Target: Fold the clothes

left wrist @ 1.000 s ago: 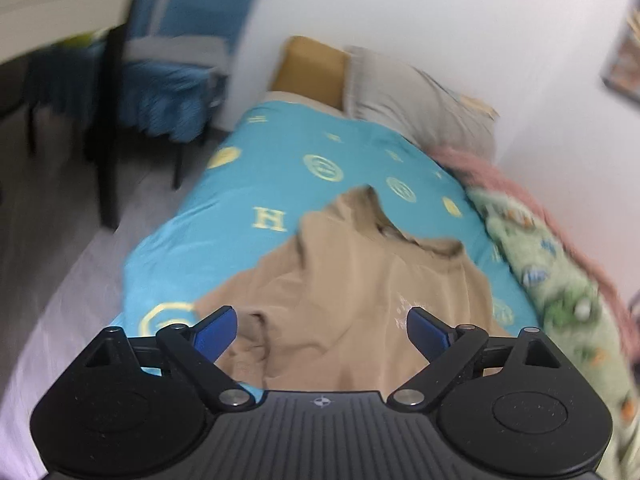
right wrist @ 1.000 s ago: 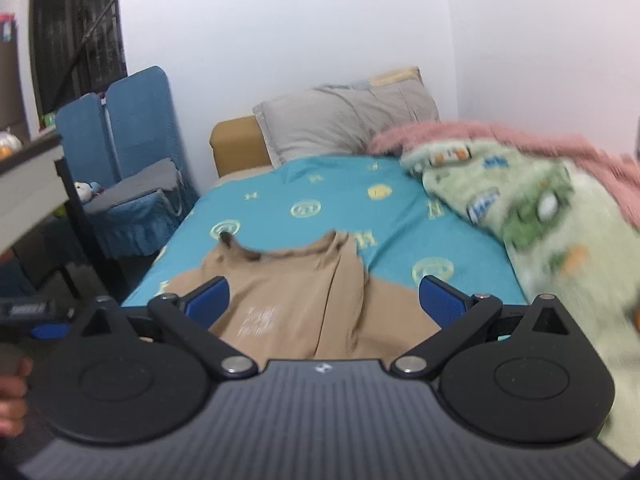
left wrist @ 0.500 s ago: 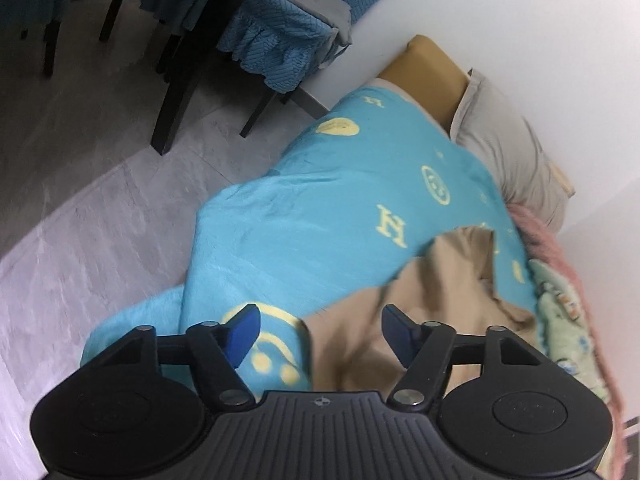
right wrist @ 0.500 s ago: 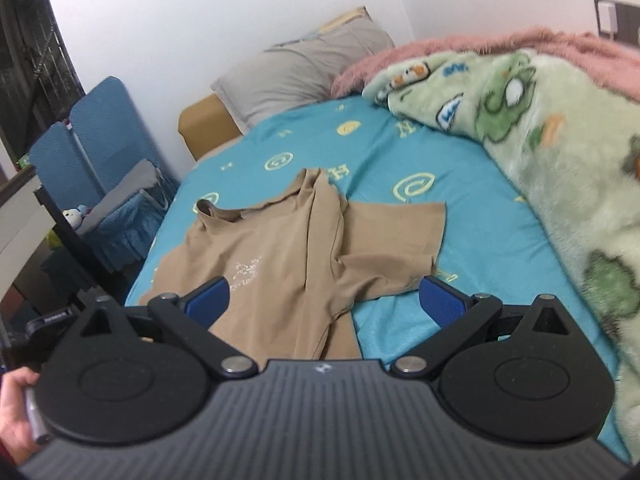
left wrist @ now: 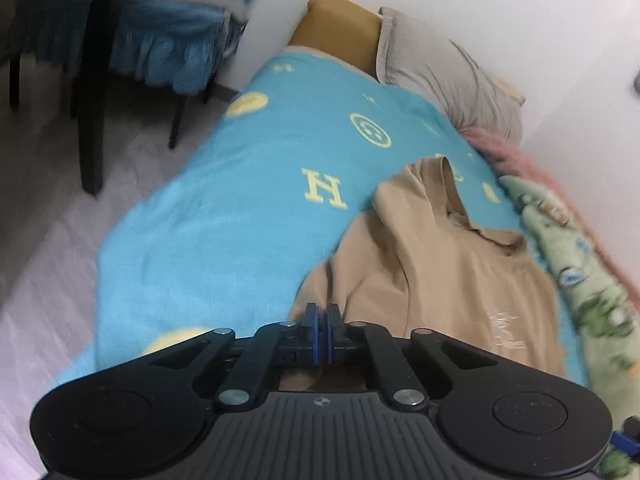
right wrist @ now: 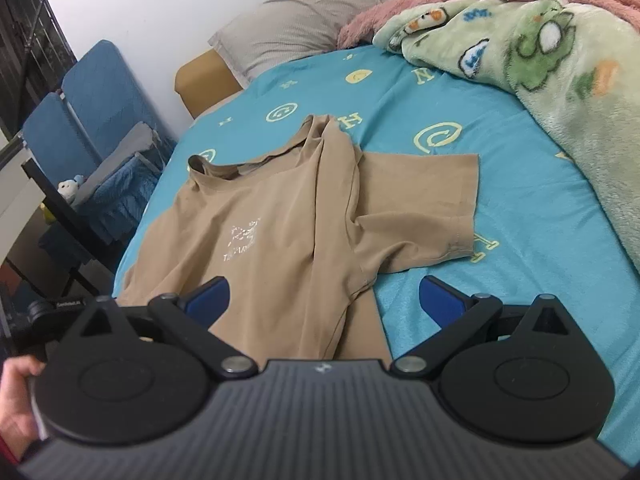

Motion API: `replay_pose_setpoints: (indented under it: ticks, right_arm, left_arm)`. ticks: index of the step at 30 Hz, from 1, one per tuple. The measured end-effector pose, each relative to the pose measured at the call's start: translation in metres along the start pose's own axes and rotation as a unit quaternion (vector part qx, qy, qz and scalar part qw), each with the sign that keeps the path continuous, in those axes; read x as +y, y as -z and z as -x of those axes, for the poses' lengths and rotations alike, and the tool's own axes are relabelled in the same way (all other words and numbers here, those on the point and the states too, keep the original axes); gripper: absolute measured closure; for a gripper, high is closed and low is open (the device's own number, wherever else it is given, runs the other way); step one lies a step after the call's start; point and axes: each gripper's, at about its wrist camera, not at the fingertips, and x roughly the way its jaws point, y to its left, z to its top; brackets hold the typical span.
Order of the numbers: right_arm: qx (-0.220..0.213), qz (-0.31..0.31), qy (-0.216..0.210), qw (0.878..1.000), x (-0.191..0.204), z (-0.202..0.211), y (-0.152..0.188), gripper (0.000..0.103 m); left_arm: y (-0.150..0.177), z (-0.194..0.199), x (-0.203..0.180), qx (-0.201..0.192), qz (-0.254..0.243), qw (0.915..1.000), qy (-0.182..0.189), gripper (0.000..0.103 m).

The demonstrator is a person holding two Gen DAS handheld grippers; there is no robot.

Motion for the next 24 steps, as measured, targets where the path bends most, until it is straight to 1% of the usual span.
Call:
replay_pose_setpoints:
  ticks: [2, 4, 5, 7, 9, 11, 13, 15, 17, 18, 20, 22, 23, 24]
  right_arm:
    - [-0.001, 0.001, 0.004, 1.000, -0.002, -0.004, -0.002, 0.000]
    - [-0.008, 0.008, 0.015, 1.000, -0.004, -0.008, -0.004, 0.000]
    - [-0.011, 0.011, 0.020, 1.000, -0.005, -0.011, -0.006, 0.000]
    - [-0.019, 0.018, 0.030, 0.999, -0.008, -0.015, -0.008, 0.000]
    - [-0.026, 0.025, 0.041, 0.999, -0.010, -0.020, -0.011, 0.000]
    - [-0.033, 0.032, 0.051, 0.998, -0.013, -0.024, -0.013, 0.000]
    - [-0.040, 0.038, 0.061, 0.997, -0.015, -0.029, -0.016, 0.000]
    - [-0.047, 0.045, 0.071, 0.995, -0.018, -0.033, -0.019, 0.000]
    - [-0.054, 0.052, 0.080, 0.994, -0.020, -0.038, -0.021, 0.000]
    - [-0.054, 0.057, 0.080, 0.994, -0.020, -0.040, -0.022, 0.000]
    - [-0.057, 0.063, 0.082, 0.993, -0.022, -0.044, -0.022, 0.000]
    - [-0.058, 0.069, 0.082, 0.993, -0.021, -0.047, -0.021, 0.000]
    - [-0.058, 0.071, 0.082, 0.992, -0.020, -0.049, -0.021, 0.000]
    - [-0.058, 0.071, 0.082, 0.992, -0.020, -0.050, -0.020, 0.000]
  left_arm:
    - [-0.016, 0.000, -0.001, -0.013, -0.007, 0.9996, -0.023, 0.101]
    - [-0.042, 0.000, 0.001, -0.038, -0.026, 0.9975, -0.054, 0.101]
    - [-0.058, -0.001, -0.001, -0.056, -0.032, 0.9948, -0.079, 0.101]
    - [-0.090, -0.001, -0.005, -0.095, -0.045, 0.9862, -0.128, 0.101]
    - [-0.122, -0.002, -0.009, -0.132, -0.058, 0.9734, -0.178, 0.101]
    - [-0.148, -0.012, -0.016, -0.158, -0.072, 0.9545, -0.243, 0.102]
    - [-0.164, -0.029, -0.018, -0.166, -0.074, 0.9344, -0.307, 0.103]
    - [-0.167, -0.046, -0.011, -0.146, -0.065, 0.9417, -0.296, 0.103]
    - [-0.169, -0.062, -0.004, -0.124, -0.055, 0.9491, -0.284, 0.098]
    - [-0.162, -0.063, -0.003, -0.124, -0.054, 0.9518, -0.275, 0.095]
    - [-0.148, -0.063, -0.005, -0.125, -0.055, 0.9576, -0.254, 0.082]
    - [-0.131, -0.059, -0.016, -0.116, -0.060, 0.9663, -0.222, 0.064]
    - [-0.122, -0.052, -0.022, -0.112, -0.060, 0.9700, -0.207, 0.059]
    - [-0.112, -0.044, -0.029, -0.109, -0.057, 0.9731, -0.195, 0.051]
